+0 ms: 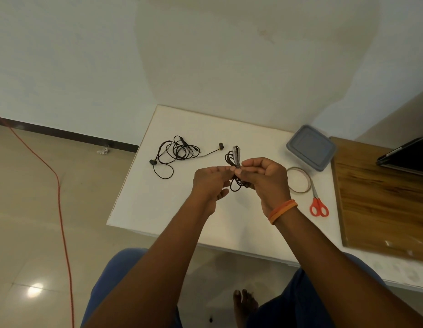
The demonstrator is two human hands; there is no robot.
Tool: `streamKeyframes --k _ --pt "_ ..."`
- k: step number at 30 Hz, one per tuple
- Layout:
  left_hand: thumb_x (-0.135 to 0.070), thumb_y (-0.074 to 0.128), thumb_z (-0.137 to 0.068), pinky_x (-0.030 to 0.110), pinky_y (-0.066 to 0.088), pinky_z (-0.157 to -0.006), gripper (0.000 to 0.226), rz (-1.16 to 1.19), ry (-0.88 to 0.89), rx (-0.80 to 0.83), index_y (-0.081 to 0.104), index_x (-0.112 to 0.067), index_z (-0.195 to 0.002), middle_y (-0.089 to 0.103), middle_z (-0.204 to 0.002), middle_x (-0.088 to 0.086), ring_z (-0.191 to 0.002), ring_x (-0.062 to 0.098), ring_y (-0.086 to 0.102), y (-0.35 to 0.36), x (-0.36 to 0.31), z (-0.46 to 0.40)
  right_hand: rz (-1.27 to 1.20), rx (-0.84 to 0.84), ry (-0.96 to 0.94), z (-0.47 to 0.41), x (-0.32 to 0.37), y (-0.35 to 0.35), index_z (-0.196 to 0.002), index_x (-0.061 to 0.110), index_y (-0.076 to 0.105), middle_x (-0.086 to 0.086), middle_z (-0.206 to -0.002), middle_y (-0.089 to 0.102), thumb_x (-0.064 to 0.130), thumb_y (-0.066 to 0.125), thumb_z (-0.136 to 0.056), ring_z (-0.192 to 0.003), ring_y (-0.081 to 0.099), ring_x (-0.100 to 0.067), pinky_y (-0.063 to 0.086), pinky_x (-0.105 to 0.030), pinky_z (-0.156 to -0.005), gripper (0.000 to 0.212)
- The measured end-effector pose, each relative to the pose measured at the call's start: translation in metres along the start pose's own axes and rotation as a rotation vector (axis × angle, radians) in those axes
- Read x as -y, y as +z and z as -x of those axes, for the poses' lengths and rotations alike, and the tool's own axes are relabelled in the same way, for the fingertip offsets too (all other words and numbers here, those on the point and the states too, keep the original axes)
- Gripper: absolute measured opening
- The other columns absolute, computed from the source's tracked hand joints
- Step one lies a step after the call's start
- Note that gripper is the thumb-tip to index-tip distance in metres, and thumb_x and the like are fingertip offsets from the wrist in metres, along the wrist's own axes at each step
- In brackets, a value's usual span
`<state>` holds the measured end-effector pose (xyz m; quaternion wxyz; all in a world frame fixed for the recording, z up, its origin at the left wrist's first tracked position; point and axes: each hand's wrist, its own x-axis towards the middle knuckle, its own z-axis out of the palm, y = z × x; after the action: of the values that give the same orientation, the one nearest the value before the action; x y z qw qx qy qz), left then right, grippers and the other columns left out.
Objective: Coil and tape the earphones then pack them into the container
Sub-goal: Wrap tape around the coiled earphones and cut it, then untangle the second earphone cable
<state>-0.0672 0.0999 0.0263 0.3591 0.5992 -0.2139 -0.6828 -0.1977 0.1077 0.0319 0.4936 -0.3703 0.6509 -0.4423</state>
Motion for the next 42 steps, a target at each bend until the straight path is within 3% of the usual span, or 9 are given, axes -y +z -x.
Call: streamKeyframes --k 9,14,17,21,28,31,35,38,42 --pt "-0.034 0.052 -0.100 0.043 0.050 -0.098 0.037 -0.111 -0.147 0.141 0.055 -0.027 -0.136 0.047 -0.127 0.000 -0.120 0.026 0.049 0.002 -0.006 -0.009 0.123 -0.158 0.050 -0.047 -0.022 0.022 -0.075 0.013 0.075 -0.005 -0.073 0.074 0.000 0.080 -0.065 -0.067 0.069 -0.016 0.059 -0.030 -0.072 0.017" --pt "-0.036 0.054 -0.095 0.032 0.046 -0.086 0.047 -0.380 0.074 -0.164 0.051 -0.019 -0.138 0.041 -0.143 0.002 -0.113 0.020 0.050 0.000 0.003 -0.025 0.308 -0.250 -0.003 -0.092 -0.027 0.025 -0.079 0.012 0.072 -0.003 -0.075 0.072 0.000 0.078 -0.069 -0.061 0.065 -0.008 0.056 -0.022 -0.063 0.017" --pt "-0.032 0.056 -0.091 0.026 0.043 -0.071 0.033 -0.433 0.131 -0.185 0.062 -0.014 -0.117 0.054 -0.125 0.004 -0.097 0.019 0.053 -0.003 0.006 -0.025 0.420 -0.248 -0.008 -0.110 -0.034 0.023 -0.085 0.016 0.066 0.003 -0.075 0.068 0.005 0.081 -0.070 -0.071 0.067 -0.012 0.059 -0.035 -0.079 0.024" --pt "-0.021 0.057 -0.093 0.035 0.048 -0.076 0.022 -0.375 0.099 -0.118 0.051 -0.019 -0.072 0.052 -0.078 0.002 -0.078 0.022 0.047 0.002 0.003 -0.021 0.439 -0.267 0.000 -0.122 -0.045 0.028 -0.085 0.021 0.062 0.008 -0.074 0.067 0.023 0.088 -0.065 -0.079 0.068 -0.017 0.057 -0.042 -0.082 0.032" --pt "-0.020 0.056 -0.091 0.034 0.042 -0.067 0.015 -0.379 0.119 -0.124 0.054 -0.015 -0.076 0.049 -0.076 0.007 -0.073 0.020 0.043 0.002 0.001 -0.018 0.205 -0.467 0.032 -0.131 -0.035 0.028 -0.074 0.022 0.068 0.001 -0.086 0.072 0.025 0.070 -0.081 -0.087 0.067 -0.020 0.054 -0.043 -0.088 0.008" --pt "-0.019 0.056 -0.091 0.033 0.043 -0.067 0.018 -0.361 0.135 -0.146 0.055 -0.015 -0.074 0.050 -0.075 0.007 -0.071 0.020 0.044 -0.001 0.000 -0.019 0.416 -0.510 -0.087 -0.125 -0.030 0.036 -0.083 0.025 0.065 0.005 -0.091 0.071 0.021 0.062 -0.082 -0.095 0.063 -0.023 0.048 -0.039 -0.090 0.005" --pt "-0.011 0.054 -0.088 0.032 0.046 -0.064 0.029 -0.253 0.194 -0.228 0.051 -0.019 -0.060 0.051 -0.065 0.001 -0.062 0.019 0.045 -0.007 -0.004 -0.017 0.825 -0.246 -0.487 -0.110 -0.024 0.066 -0.103 0.019 0.065 0.003 -0.100 0.069 0.014 0.059 -0.084 -0.102 0.055 -0.024 0.035 -0.032 -0.083 0.021" --pt "-0.005 0.049 -0.084 0.017 0.031 -0.045 0.032 -0.144 0.236 -0.368 0.044 -0.018 -0.055 0.041 -0.051 -0.006 -0.040 0.007 0.036 -0.015 -0.008 -0.020 1.120 0.048 -0.525 -0.108 -0.023 0.099 -0.117 0.018 0.062 -0.003 -0.115 0.067 0.017 0.056 -0.087 -0.113 0.053 -0.029 0.040 -0.039 -0.091 0.030" --pt "-0.010 0.051 -0.080 0.019 0.037 -0.048 0.018 -0.009 0.203 -0.500 0.065 -0.006 -0.090 0.066 -0.082 0.004 -0.055 0.005 0.052 -0.027 -0.011 -0.029 1.321 0.204 -0.452 -0.109 -0.026 0.137 -0.125 0.015 0.058 -0.009 -0.124 0.060 0.017 0.046 -0.093 -0.120 0.048 -0.033 0.038 -0.042 -0.094 0.034"
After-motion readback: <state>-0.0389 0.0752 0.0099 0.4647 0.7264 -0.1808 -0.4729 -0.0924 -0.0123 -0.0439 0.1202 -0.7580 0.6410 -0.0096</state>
